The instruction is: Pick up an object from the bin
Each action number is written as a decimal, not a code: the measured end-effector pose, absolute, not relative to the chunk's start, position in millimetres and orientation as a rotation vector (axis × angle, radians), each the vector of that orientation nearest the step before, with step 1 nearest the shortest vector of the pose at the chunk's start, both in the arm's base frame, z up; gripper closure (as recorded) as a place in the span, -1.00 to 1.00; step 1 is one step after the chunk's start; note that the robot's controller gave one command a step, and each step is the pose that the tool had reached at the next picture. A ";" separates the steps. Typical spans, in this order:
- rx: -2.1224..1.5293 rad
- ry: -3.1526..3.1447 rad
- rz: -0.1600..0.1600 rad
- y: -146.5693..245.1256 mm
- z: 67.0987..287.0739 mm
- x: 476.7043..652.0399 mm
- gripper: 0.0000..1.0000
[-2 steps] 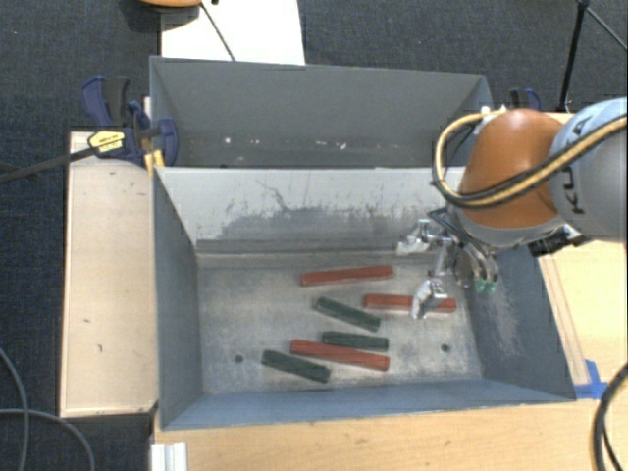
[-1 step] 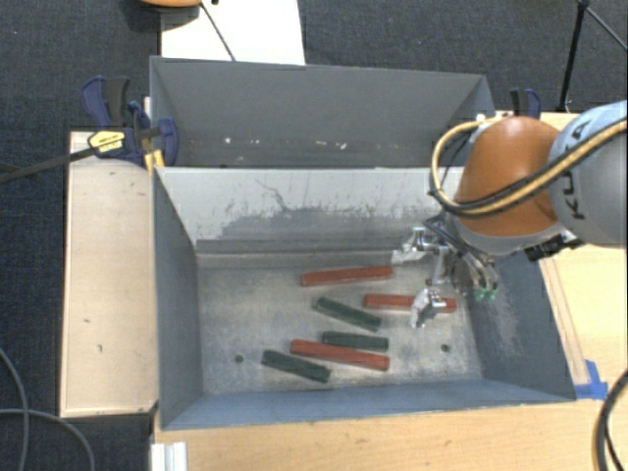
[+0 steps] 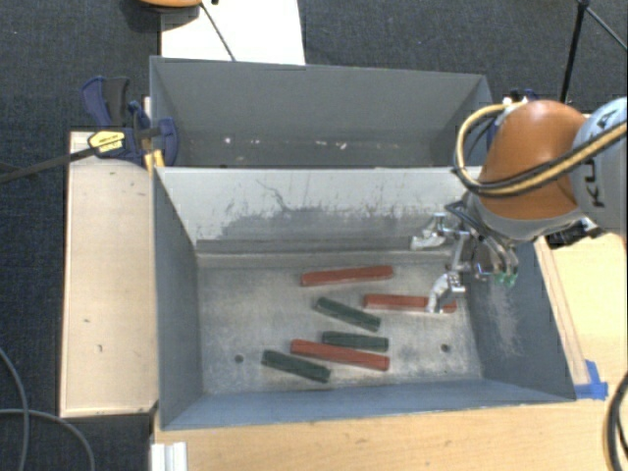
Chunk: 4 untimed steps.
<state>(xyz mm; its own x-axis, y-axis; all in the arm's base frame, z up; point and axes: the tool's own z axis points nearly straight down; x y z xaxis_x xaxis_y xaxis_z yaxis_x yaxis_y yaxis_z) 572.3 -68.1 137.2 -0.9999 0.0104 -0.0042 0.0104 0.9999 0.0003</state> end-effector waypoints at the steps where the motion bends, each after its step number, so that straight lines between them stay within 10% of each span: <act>1: -0.088 3.135 0.000 -64.0 72.5 571.1 -1.00; 2: -0.185 3.112 -0.004 -63.0 76.7 581.7 1.00; 4: -0.185 3.121 -0.002 -62.8 79.1 580.3 1.00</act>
Offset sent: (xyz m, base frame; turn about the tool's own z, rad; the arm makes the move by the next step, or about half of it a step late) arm 0.0028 0.0056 -0.0672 -0.1321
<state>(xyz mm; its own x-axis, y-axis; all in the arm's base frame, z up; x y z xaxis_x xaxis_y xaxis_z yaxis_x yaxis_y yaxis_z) 580.3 -62.8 79.1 -0.9929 -0.1182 -0.0149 -0.1182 0.9930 -0.0022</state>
